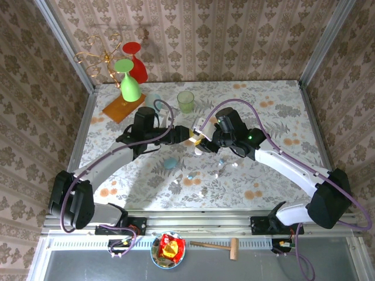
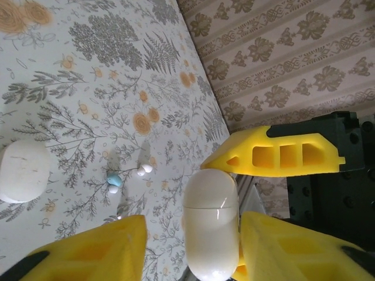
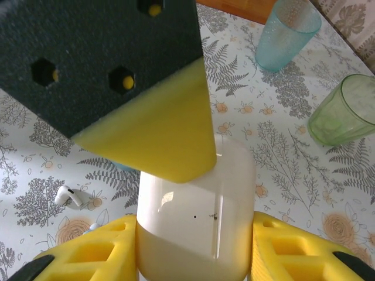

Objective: Insert the wireless bluetooth earbuds into the charging case

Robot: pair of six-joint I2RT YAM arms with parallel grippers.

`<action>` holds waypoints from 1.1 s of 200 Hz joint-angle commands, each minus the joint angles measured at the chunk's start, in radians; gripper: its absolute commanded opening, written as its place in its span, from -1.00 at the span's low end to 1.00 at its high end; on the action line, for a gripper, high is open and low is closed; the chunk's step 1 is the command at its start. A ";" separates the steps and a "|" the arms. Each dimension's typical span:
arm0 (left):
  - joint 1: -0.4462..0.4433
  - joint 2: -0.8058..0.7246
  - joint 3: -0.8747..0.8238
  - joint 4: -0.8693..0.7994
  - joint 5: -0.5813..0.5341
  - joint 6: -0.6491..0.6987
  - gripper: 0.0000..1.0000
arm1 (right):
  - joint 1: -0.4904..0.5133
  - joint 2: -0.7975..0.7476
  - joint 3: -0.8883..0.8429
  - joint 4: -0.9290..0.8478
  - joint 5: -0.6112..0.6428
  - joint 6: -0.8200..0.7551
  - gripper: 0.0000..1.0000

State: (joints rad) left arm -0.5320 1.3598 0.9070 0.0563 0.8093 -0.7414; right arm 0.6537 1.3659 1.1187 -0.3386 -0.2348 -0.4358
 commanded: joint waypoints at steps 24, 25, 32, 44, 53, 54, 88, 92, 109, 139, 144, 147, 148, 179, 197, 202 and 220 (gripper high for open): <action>-0.010 0.005 0.032 0.036 0.027 -0.039 -0.28 | 0.007 0.005 0.027 0.048 0.026 -0.014 -0.29; -0.010 0.005 0.032 0.036 0.027 -0.039 -0.28 | 0.007 0.005 0.027 0.048 0.026 -0.015 -0.29; -0.012 0.005 0.031 0.036 0.028 -0.037 -0.27 | 0.007 0.007 0.026 0.049 0.026 -0.014 -0.29; -0.016 0.006 0.033 0.037 0.031 -0.041 -0.25 | 0.007 0.010 0.025 0.057 0.027 -0.013 -0.29; -0.018 0.007 0.033 0.039 0.034 -0.048 -0.25 | 0.007 0.013 0.024 0.061 0.028 -0.014 -0.29; -0.019 0.007 0.033 0.040 0.034 -0.048 -0.25 | 0.007 0.013 0.025 0.061 0.029 -0.014 -0.29; -0.020 0.006 0.033 0.033 0.047 -0.044 -0.30 | 0.007 0.019 0.021 0.081 0.042 -0.013 -0.29; -0.021 0.003 0.031 0.036 0.046 -0.047 -0.32 | 0.007 0.019 0.021 0.082 0.040 -0.014 -0.29; -0.021 -0.005 0.017 0.067 0.047 -0.054 -0.54 | 0.008 0.019 0.021 0.087 0.035 -0.014 -0.28; -0.017 -0.011 -0.012 0.159 0.033 -0.067 -0.79 | 0.007 0.017 0.015 0.088 0.023 -0.014 -0.18; -0.017 -0.011 -0.018 0.178 0.033 -0.066 -0.80 | 0.007 0.012 0.011 0.090 0.018 -0.012 -0.11; -0.016 -0.011 -0.021 0.189 0.032 -0.066 -0.81 | 0.006 0.008 0.010 0.089 0.015 -0.012 -0.07; -0.016 -0.011 -0.022 0.193 0.032 -0.065 -0.81 | 0.006 0.009 0.009 0.089 0.014 -0.012 -0.05; 0.001 -0.022 -0.089 0.422 0.061 -0.004 -0.82 | -0.024 -0.053 -0.033 0.116 -0.101 0.052 0.56; 0.014 -0.042 -0.140 0.553 0.061 0.082 -0.87 | -0.077 -0.099 -0.077 0.182 -0.255 0.163 0.60; 0.018 -0.050 -0.146 0.571 0.062 0.111 -0.88 | -0.094 -0.108 -0.084 0.193 -0.308 0.192 0.61; 0.021 -0.082 -0.178 0.662 0.055 0.199 -0.89 | -0.149 -0.134 -0.113 0.260 -0.475 0.309 0.62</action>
State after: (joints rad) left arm -0.5236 1.3434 0.7597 0.4774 0.8497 -0.7006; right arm 0.5644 1.2850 1.0443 -0.1928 -0.4271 -0.3130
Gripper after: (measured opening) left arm 0.157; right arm 0.807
